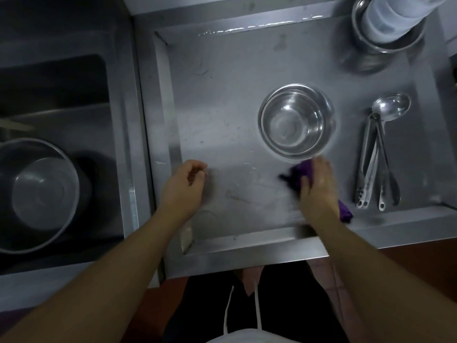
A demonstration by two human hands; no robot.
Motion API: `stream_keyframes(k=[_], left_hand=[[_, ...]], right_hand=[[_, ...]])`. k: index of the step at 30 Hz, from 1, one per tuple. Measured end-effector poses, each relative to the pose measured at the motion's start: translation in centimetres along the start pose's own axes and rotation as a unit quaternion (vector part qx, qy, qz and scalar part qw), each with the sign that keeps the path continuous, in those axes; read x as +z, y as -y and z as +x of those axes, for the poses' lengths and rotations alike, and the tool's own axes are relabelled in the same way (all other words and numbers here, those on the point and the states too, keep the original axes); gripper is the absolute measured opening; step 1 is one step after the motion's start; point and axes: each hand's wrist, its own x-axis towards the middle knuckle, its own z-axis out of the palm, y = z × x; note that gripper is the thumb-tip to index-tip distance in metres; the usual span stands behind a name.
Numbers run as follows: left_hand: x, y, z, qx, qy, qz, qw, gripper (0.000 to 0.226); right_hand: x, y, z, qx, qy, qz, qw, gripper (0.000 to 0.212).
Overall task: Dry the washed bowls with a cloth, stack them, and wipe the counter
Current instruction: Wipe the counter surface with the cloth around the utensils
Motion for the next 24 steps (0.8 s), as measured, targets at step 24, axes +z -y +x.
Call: stream_keyframes(k=[24], left_hand=[[-8.5,1.1,-1.5,0.030,-0.170,0.036,0.984,0.020]], right_hand=[[10.8,14.3,0.5,-0.593,0.247,-0.115,0.758,0.060]])
